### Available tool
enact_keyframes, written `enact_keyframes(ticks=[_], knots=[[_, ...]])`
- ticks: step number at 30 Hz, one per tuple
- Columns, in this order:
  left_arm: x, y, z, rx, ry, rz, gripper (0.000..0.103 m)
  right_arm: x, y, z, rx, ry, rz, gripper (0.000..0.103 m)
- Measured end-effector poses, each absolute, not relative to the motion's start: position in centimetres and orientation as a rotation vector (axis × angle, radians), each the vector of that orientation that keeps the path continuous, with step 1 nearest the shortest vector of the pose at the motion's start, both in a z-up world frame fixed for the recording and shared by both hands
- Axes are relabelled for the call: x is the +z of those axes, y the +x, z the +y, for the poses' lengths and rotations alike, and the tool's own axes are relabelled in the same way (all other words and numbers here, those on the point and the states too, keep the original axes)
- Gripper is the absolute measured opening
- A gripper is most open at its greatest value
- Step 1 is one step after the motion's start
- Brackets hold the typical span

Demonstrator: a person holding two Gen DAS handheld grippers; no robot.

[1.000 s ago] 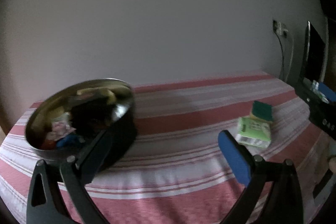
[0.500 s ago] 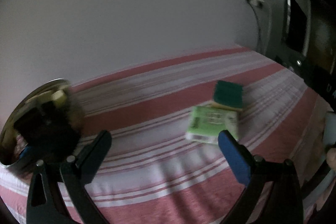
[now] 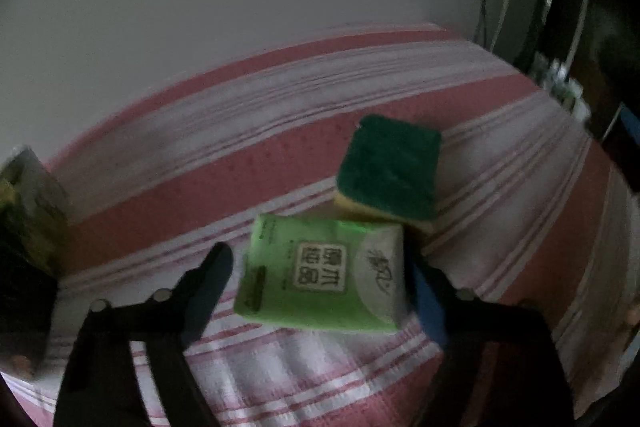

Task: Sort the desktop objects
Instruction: 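Grasp the green tissue pack with the left tool while the right tool grasps the green scouring sponge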

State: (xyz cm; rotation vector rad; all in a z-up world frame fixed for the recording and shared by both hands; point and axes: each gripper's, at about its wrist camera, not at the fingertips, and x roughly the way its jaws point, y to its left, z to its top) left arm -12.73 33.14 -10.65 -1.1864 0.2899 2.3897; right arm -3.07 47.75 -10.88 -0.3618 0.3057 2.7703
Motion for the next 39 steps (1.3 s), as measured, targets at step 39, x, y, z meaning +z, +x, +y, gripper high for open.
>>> enact_keyframes(ticks=[39], knots=[[-10.9,-14.9,27.5,2.555,-1.25,0.02,0.068,-16.5,-17.5,44.8,2.902,-1.391,-0.064,0.073]])
